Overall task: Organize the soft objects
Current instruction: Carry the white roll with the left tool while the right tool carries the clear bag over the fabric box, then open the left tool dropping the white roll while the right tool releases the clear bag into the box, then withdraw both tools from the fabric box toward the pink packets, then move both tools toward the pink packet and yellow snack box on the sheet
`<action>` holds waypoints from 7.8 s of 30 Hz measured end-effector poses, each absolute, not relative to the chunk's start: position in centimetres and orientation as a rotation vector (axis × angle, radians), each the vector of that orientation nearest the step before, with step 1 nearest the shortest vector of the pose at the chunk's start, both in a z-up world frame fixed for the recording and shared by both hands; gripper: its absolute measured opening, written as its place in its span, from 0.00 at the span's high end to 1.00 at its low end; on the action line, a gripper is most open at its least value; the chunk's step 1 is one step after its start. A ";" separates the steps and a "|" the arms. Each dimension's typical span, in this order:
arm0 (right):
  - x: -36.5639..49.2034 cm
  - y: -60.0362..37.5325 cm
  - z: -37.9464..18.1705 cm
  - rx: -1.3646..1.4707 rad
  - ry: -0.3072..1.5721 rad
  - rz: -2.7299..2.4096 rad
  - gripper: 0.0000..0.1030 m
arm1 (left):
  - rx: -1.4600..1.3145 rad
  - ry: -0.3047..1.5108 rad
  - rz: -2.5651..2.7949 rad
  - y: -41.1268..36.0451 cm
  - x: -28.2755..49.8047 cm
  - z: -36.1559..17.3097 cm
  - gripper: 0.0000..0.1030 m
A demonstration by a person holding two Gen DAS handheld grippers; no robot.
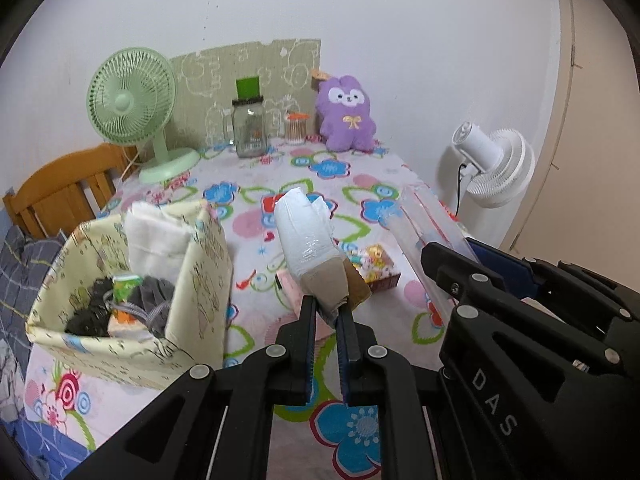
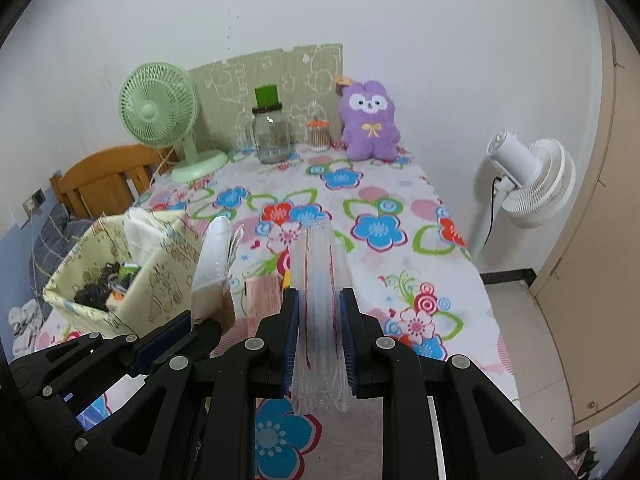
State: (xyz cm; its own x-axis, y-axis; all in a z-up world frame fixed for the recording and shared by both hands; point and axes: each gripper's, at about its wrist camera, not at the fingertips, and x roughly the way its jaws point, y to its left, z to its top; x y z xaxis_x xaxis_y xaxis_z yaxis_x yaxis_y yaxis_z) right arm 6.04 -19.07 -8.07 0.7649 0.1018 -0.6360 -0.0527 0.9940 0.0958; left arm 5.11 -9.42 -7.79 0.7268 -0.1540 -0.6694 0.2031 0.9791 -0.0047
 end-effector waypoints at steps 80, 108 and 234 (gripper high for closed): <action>12.4 -1.8 -4.6 -0.040 0.653 0.364 0.77 | -0.025 0.721 0.017 7.4 9.5 -5.8 0.93; 14.2 2.6 -9.4 -0.026 0.823 0.486 0.39 | -0.067 0.824 0.052 11.0 9.8 -9.6 0.38; 11.3 -21.1 -11.2 0.134 0.688 0.106 0.03 | 0.034 0.764 -0.089 -10.6 10.0 -11.0 0.01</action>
State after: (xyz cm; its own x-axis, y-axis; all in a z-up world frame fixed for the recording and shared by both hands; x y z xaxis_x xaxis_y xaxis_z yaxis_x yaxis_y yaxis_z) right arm 11.27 -21.11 -11.21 0.7678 0.1416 -0.6248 -0.0530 0.9860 0.1583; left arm 10.01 -10.60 -11.00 0.7186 -0.0681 -0.6921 0.0929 0.9957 -0.0016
